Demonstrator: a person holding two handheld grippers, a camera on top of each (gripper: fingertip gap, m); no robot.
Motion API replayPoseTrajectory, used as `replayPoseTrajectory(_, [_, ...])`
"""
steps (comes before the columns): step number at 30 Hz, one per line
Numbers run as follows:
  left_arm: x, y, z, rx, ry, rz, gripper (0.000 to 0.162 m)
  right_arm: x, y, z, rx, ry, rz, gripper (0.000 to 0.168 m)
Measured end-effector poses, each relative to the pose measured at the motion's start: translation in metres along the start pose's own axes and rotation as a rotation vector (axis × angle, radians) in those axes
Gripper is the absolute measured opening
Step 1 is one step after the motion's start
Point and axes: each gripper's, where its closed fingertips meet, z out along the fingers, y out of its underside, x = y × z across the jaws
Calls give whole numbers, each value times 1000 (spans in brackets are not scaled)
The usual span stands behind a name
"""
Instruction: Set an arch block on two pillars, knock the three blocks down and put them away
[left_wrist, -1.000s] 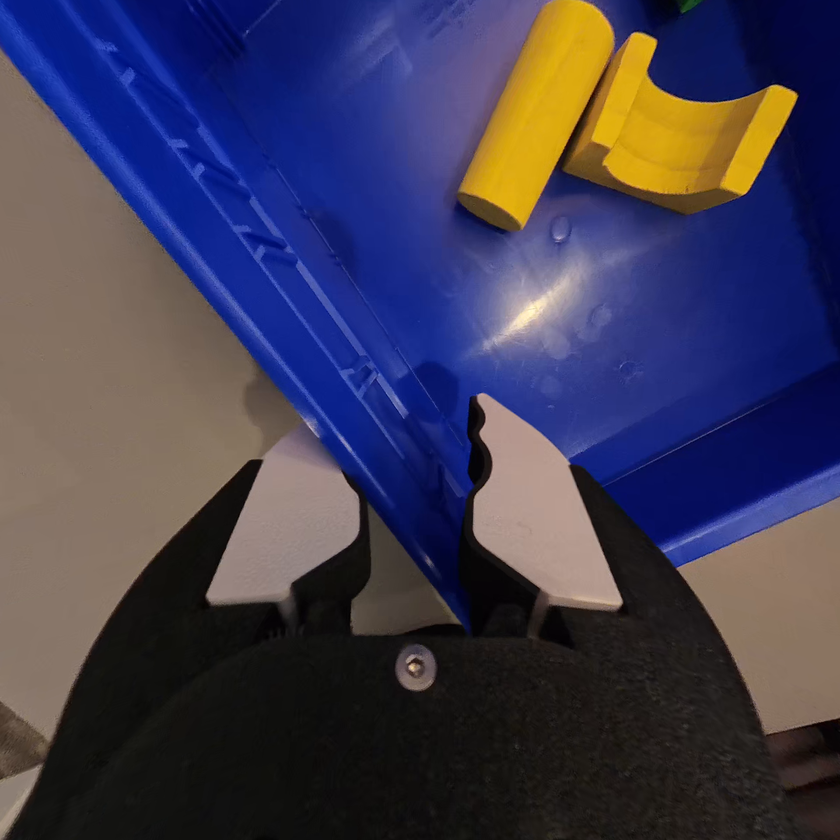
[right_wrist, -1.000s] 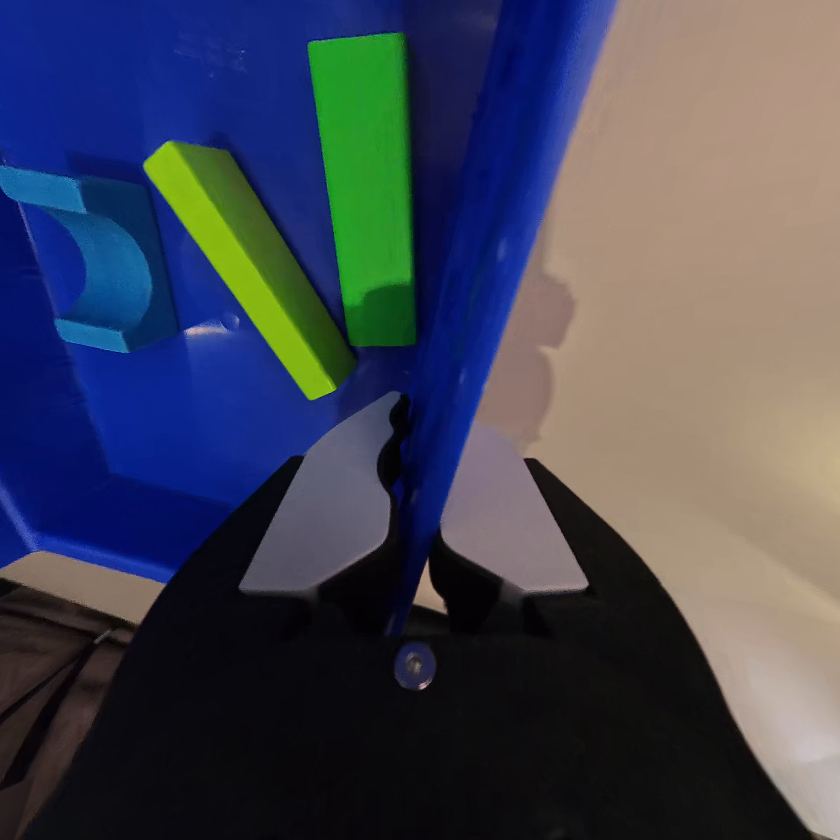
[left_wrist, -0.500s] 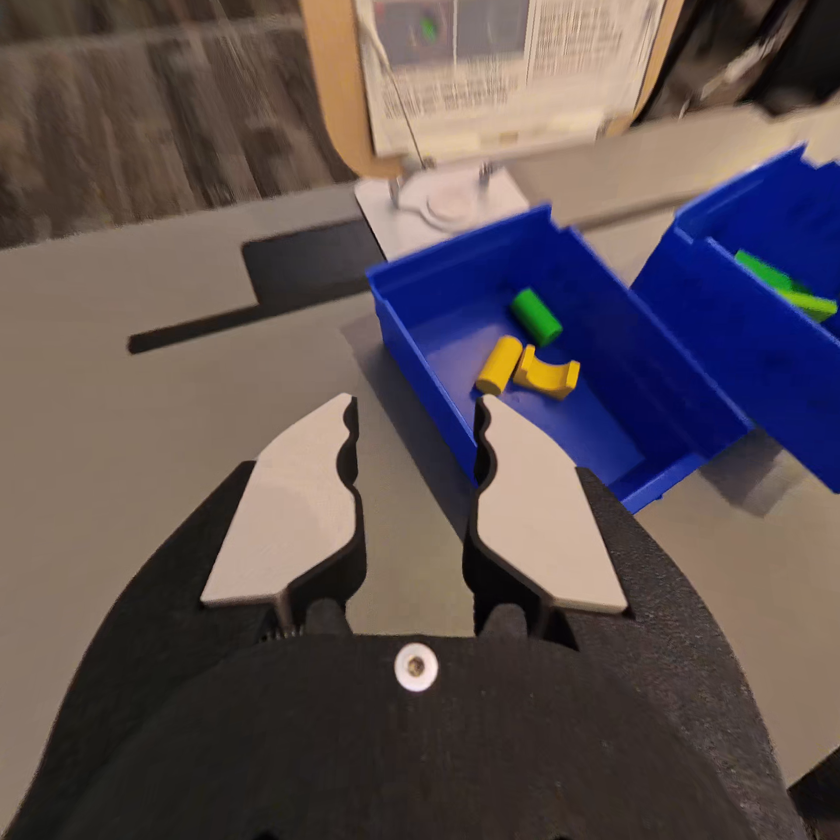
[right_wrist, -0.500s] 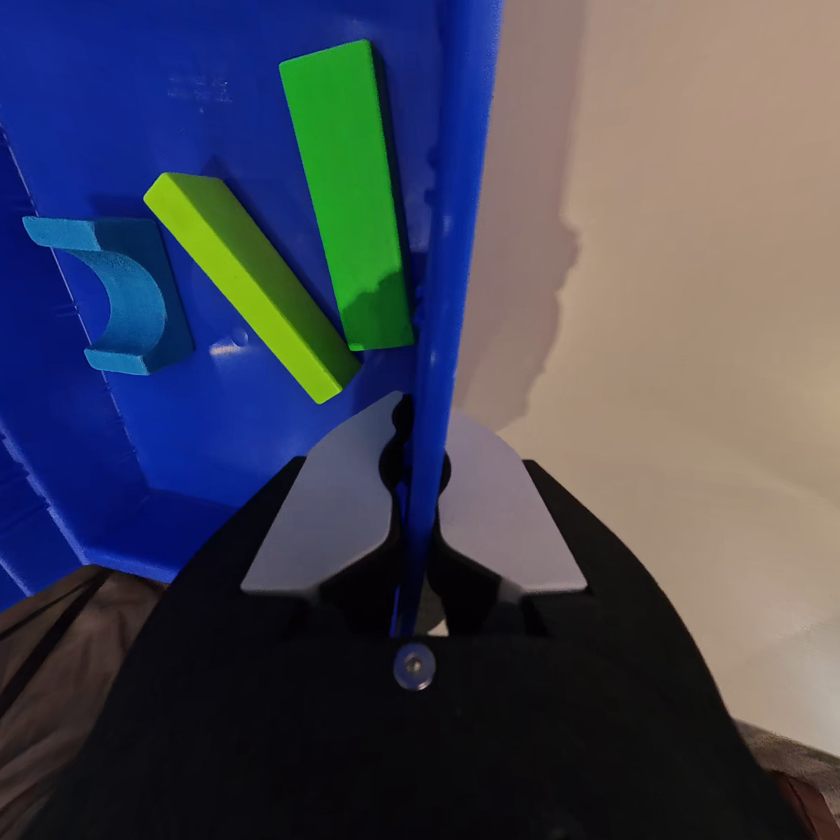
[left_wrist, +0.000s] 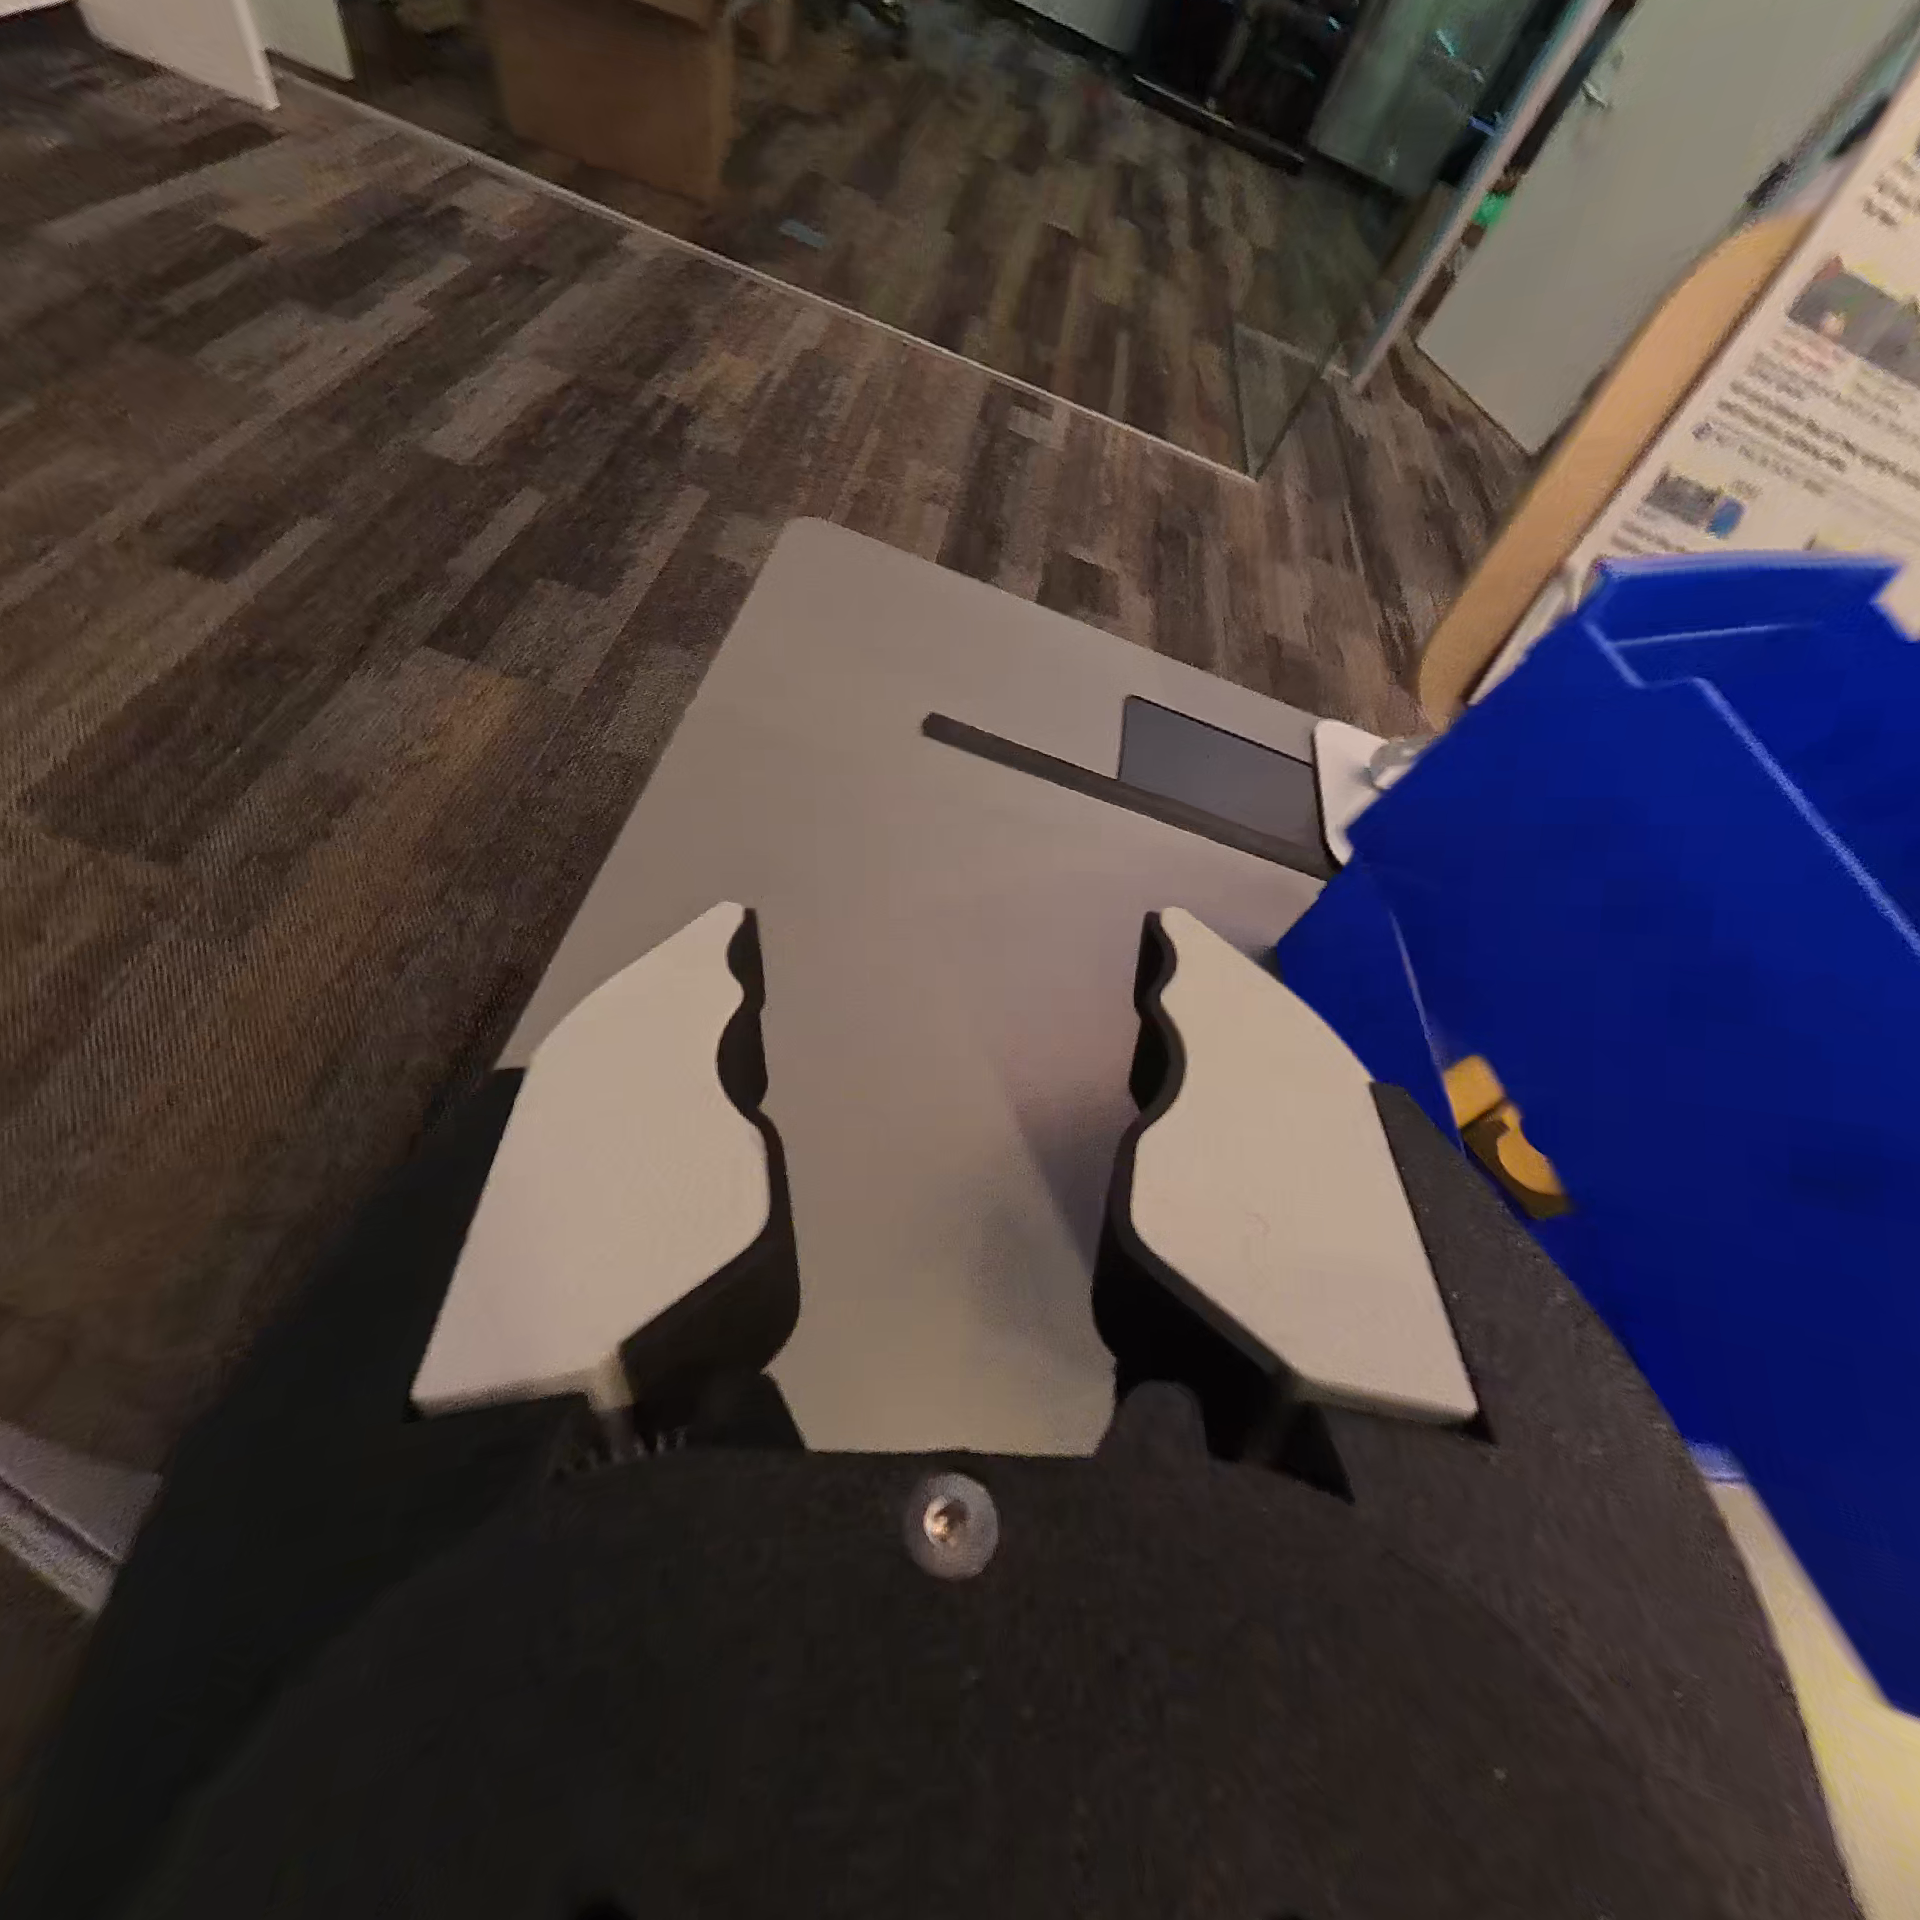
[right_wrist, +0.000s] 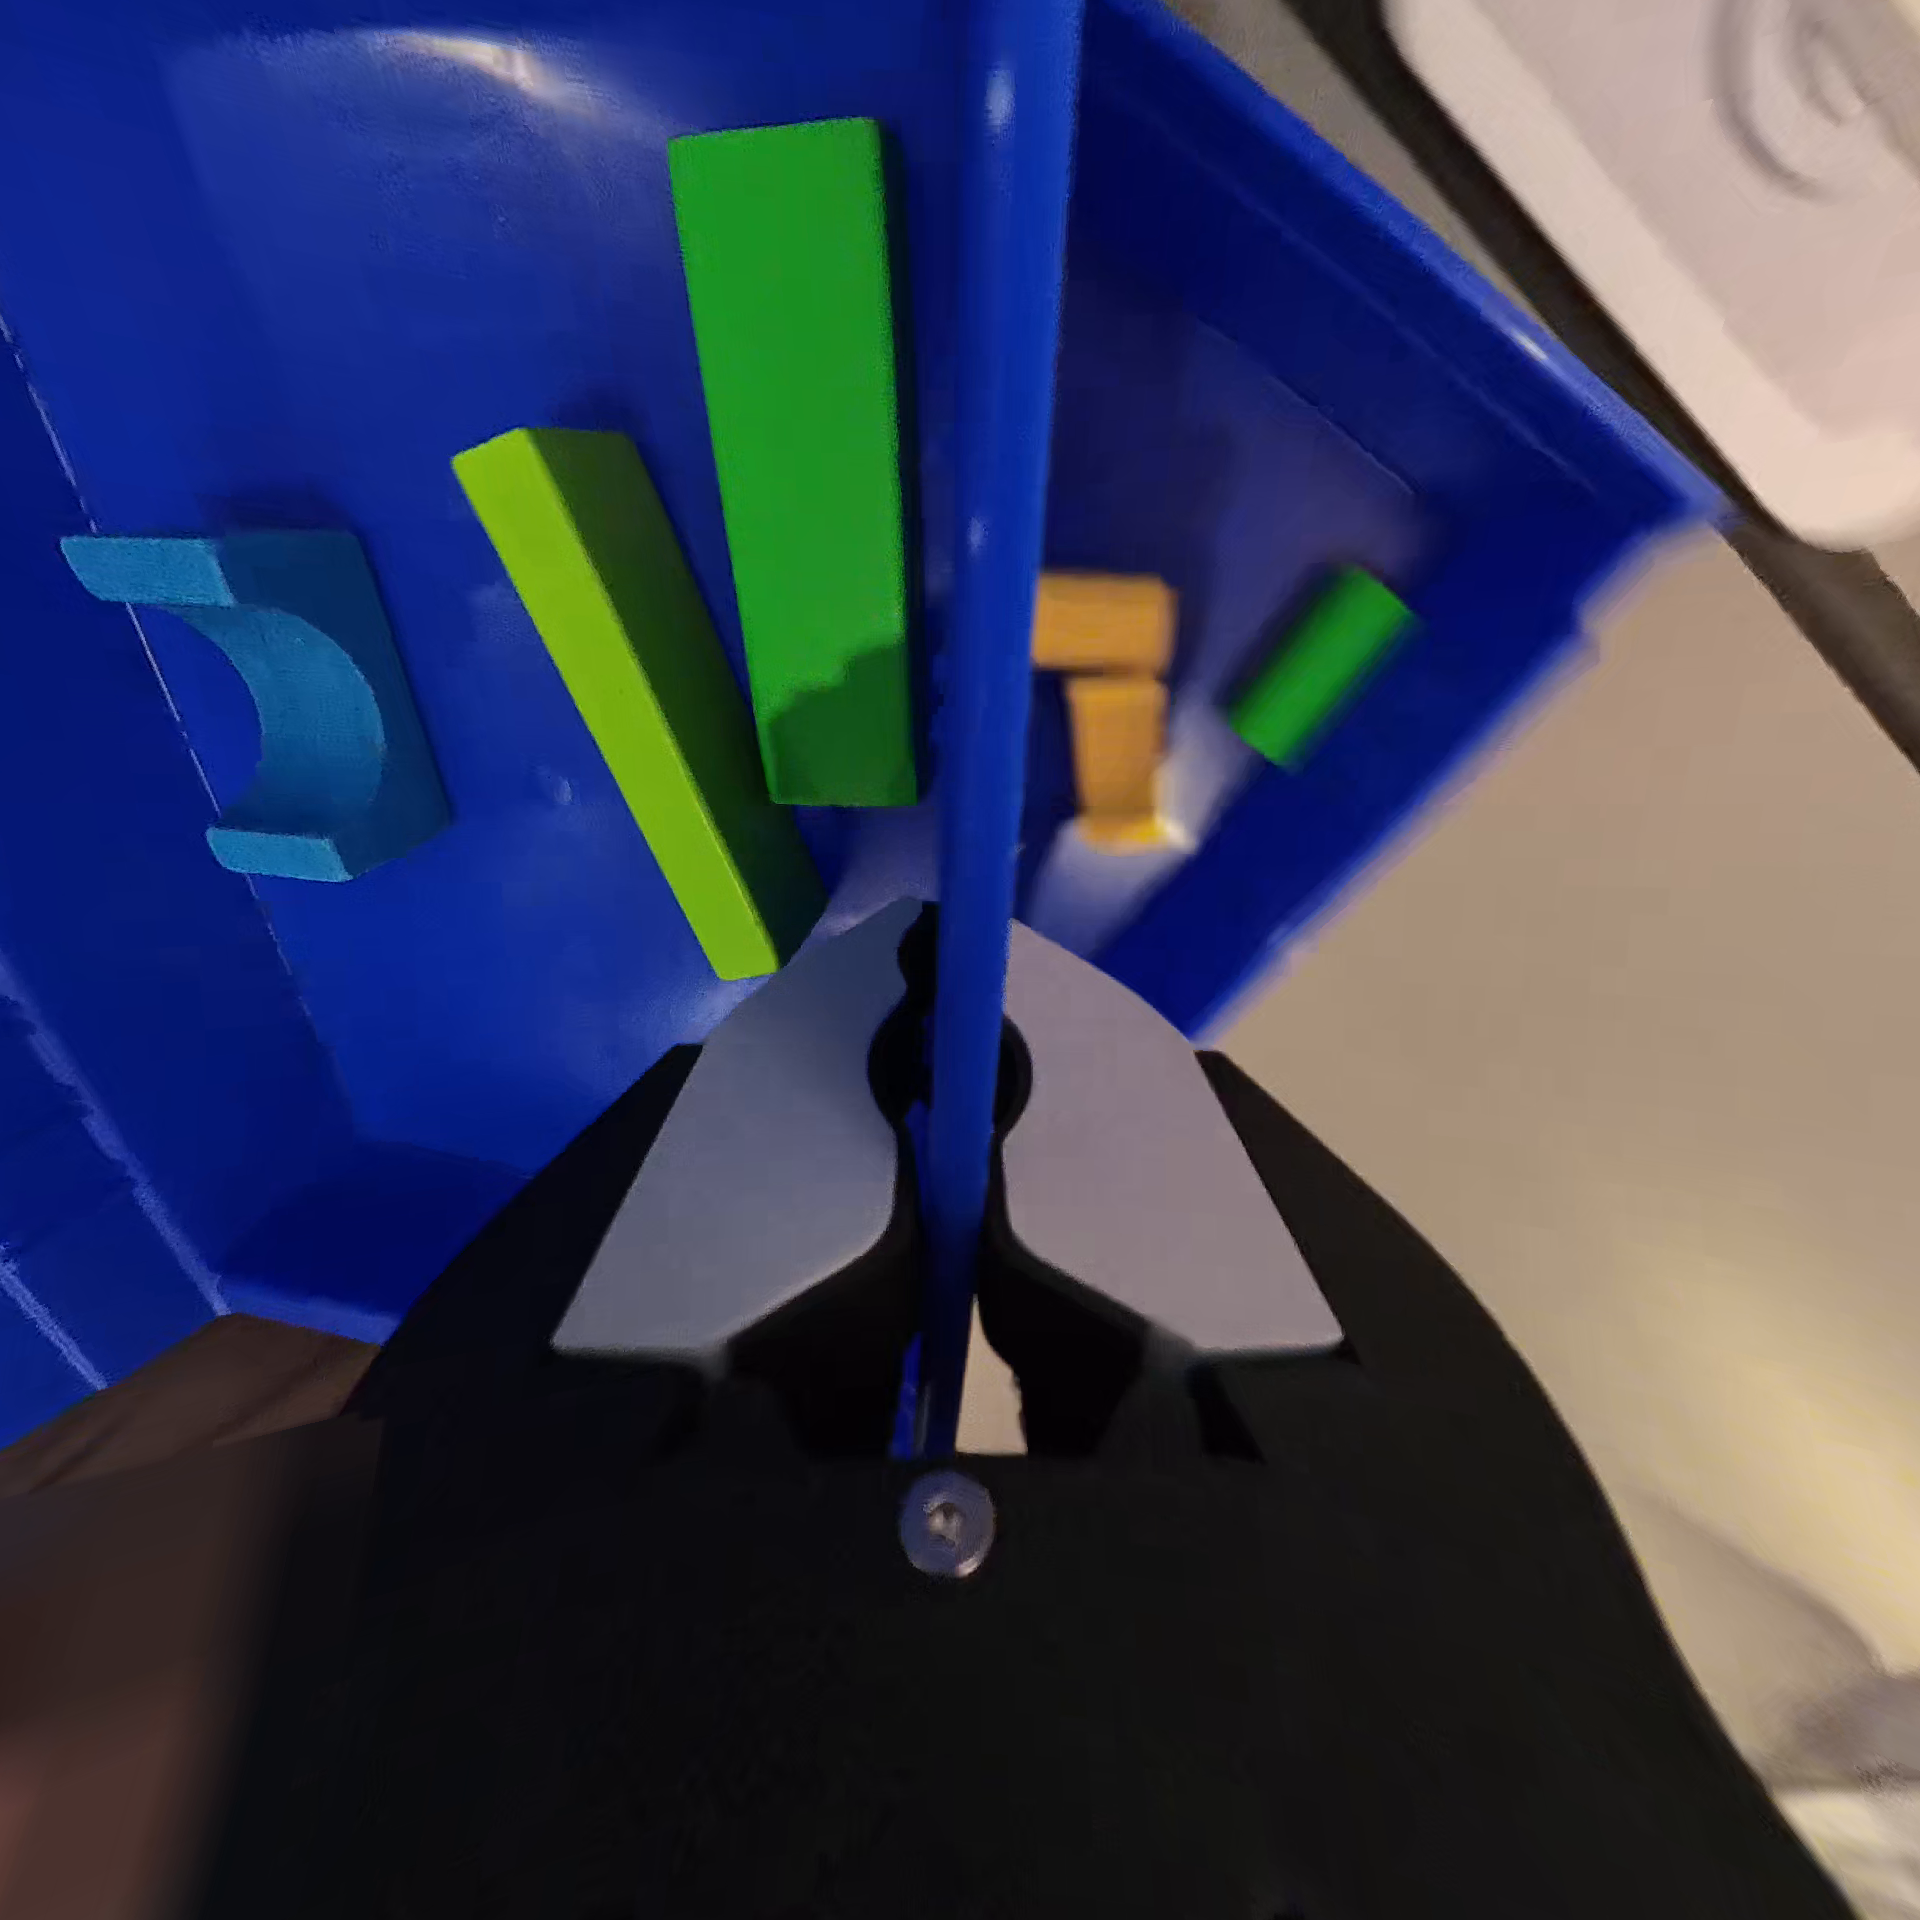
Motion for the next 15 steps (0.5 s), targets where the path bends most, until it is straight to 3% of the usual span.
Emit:
replayPoseTrajectory(4, [-30, 0, -23, 53, 22, -112, 67, -81, -59, 50, 2, -147, -67, 5])
replayPoseTrajectory(8, [-43, -4, -42, 108, -5, -142, 75, -134, -90, 92, -19, -191, -102, 6])
replayPoseTrajectory(15, [-39, 3, -38, 59, 39, -126, 72, -149, -104, 172, -54, -134, -26, 7])
